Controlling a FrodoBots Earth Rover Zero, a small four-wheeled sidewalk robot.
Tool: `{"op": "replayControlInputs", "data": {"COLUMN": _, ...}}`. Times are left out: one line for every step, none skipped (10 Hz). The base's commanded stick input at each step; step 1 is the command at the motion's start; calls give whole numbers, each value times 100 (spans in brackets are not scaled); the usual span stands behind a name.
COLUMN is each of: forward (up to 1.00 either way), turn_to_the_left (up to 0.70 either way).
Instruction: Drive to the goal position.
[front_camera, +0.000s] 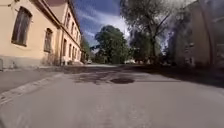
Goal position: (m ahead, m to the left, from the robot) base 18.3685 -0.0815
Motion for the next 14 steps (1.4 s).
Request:
{"op": "replayControlInputs", "data": {"forward": 70, "turn_to_the_left": 6}}
{"op": "replayControlInputs", "data": {"forward": 70, "turn_to_the_left": 6}}
{"op": "replayControlInputs", "data": {"forward": 70, "turn_to_the_left": 6}}
{"op": "replayControlInputs", "data": {"forward": 70, "turn_to_the_left": 6}}
{"op": "replayControlInputs", "data": {"forward": 70, "turn_to_the_left": 6}}
{"op": "replayControlInputs", "data": {"forward": 70, "turn_to_the_left": 6}}
{"op": "replayControlInputs", "data": {"forward": 70, "turn_to_the_left": 6}}
{"op": "replayControlInputs", "data": {"forward": 70, "turn_to_the_left": 6}}
{"op": "replayControlInputs", "data": {"forward": 70, "turn_to_the_left": 6}}
{"op": "replayControlInputs", "data": {"forward": 70, "turn_to_the_left": 6}}
{"op": "replayControlInputs", "data": {"forward": 70, "turn_to_the_left": 6}}
{"op": "replayControlInputs", "data": {"forward": 70, "turn_to_the_left": 6}}
{"op": "replayControlInputs", "data": {"forward": 70, "turn_to_the_left": 6}}
{"op": "replayControlInputs", "data": {"forward": 70, "turn_to_the_left": 6}}
